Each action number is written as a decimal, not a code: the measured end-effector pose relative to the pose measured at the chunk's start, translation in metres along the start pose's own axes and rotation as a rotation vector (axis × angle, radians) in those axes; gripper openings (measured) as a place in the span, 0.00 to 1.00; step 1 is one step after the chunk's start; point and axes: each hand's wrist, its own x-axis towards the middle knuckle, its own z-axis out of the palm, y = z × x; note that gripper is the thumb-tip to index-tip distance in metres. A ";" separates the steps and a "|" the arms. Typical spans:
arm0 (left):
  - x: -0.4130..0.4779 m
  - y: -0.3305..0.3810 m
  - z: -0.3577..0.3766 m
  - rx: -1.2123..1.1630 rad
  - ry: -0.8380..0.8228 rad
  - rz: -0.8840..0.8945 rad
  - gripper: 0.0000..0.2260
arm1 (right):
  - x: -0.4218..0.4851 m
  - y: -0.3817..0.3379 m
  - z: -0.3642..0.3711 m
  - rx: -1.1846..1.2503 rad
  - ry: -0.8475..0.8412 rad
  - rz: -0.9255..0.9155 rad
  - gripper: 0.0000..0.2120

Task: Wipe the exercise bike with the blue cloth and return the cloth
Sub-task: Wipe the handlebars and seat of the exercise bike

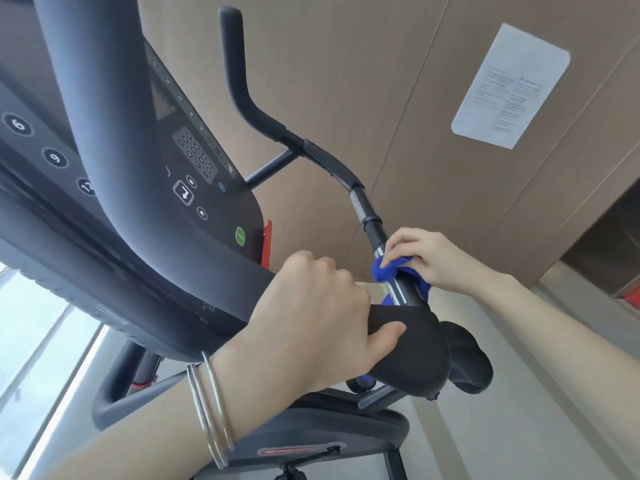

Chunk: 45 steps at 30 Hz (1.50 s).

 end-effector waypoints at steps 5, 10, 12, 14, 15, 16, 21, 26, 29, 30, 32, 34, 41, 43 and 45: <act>0.000 -0.001 -0.002 0.006 0.006 -0.003 0.33 | 0.030 0.007 0.010 0.004 0.066 0.154 0.19; -0.001 -0.001 -0.003 0.004 0.017 -0.003 0.29 | -0.009 -0.004 0.007 0.111 0.077 0.060 0.20; -0.001 -0.002 -0.002 0.000 0.024 -0.006 0.29 | -0.026 -0.008 0.008 0.181 0.110 0.048 0.21; -0.001 -0.001 -0.001 -0.005 0.029 -0.009 0.31 | -0.029 -0.003 0.010 0.206 0.147 0.053 0.22; -0.001 -0.001 -0.002 -0.006 0.028 -0.010 0.31 | -0.024 0.001 0.012 0.202 0.164 0.062 0.21; -0.002 -0.001 -0.003 -0.005 0.023 -0.013 0.32 | -0.015 0.005 0.013 0.199 0.183 0.085 0.21; -0.001 0.000 -0.006 0.007 0.009 -0.019 0.33 | 0.013 0.008 0.020 0.235 0.269 0.212 0.17; -0.001 0.000 -0.008 0.007 -0.002 -0.039 0.31 | -0.038 -0.018 0.015 0.238 0.214 0.106 0.22; -0.001 0.000 -0.004 0.005 0.021 -0.028 0.32 | -0.061 -0.026 0.012 0.222 0.182 0.073 0.25; -0.002 0.000 -0.002 -0.002 0.023 -0.026 0.32 | -0.060 -0.025 0.013 0.225 0.183 0.086 0.25; -0.002 0.000 -0.001 -0.016 0.020 -0.037 0.31 | -0.045 -0.017 0.014 0.236 0.205 0.122 0.24; -0.001 0.003 0.000 -0.016 0.007 -0.064 0.30 | -0.021 -0.005 0.015 0.233 0.240 0.169 0.21; 0.006 0.028 0.004 -0.013 -0.041 -0.239 0.31 | -0.005 0.008 0.043 0.316 0.475 0.202 0.17; 0.009 0.037 0.007 0.035 -0.069 -0.296 0.30 | -0.027 0.010 0.048 0.400 0.530 0.148 0.19; 0.015 0.048 0.011 0.101 -0.071 -0.339 0.28 | -0.045 0.013 0.047 0.445 0.535 0.059 0.20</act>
